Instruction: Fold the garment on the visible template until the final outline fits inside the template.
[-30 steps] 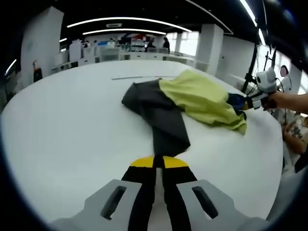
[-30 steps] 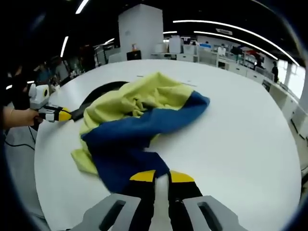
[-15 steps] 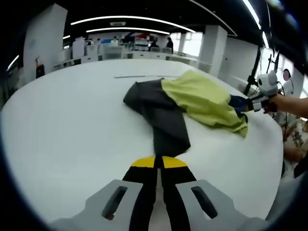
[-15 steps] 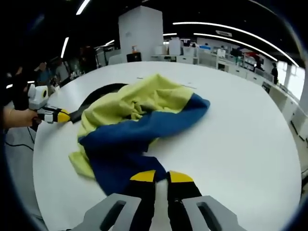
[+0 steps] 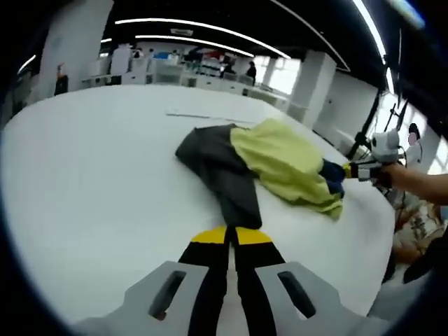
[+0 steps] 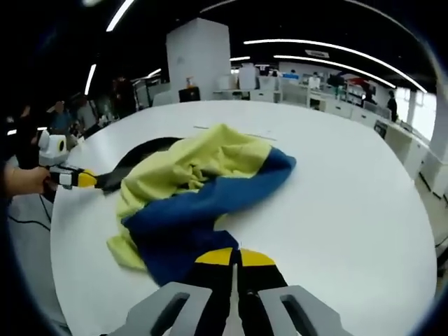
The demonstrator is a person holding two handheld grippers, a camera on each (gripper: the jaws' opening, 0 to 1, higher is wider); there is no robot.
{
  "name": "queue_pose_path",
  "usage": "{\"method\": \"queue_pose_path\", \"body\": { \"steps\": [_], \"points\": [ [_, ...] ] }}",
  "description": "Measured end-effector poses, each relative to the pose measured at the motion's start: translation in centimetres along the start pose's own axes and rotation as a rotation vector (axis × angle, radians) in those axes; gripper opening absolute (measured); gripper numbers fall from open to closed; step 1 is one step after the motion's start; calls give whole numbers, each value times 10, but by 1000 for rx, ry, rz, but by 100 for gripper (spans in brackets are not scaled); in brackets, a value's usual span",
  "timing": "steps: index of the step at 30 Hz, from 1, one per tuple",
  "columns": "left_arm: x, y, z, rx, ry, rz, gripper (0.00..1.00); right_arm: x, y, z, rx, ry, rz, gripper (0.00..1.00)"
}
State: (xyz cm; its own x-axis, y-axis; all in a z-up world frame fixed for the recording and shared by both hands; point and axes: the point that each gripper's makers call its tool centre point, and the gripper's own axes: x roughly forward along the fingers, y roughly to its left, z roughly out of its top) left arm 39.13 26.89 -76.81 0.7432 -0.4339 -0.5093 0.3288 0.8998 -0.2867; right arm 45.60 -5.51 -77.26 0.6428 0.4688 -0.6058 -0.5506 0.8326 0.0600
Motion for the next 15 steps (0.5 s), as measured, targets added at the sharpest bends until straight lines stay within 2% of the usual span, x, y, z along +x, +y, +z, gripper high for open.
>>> {"method": "queue_pose_path", "body": {
  "steps": [3,6,8,11,15],
  "points": [
    [-6,1,5,3,-9,0,0,-9,-8,3,4,-10,-20,0],
    [-15,0,16,-48,-46,-12,0,-18,-13,7,12,-19,-30,0],
    [-20,4,23,-55,-62,-4,0,-23,-17,9,12,-24,-39,0],
    [-26,14,30,-41,-72,26,0,-30,-24,13,10,-34,-59,0],
    [-33,30,36,-74,-87,63,0,-38,-37,15,21,-42,-93,0]
  ]
}}
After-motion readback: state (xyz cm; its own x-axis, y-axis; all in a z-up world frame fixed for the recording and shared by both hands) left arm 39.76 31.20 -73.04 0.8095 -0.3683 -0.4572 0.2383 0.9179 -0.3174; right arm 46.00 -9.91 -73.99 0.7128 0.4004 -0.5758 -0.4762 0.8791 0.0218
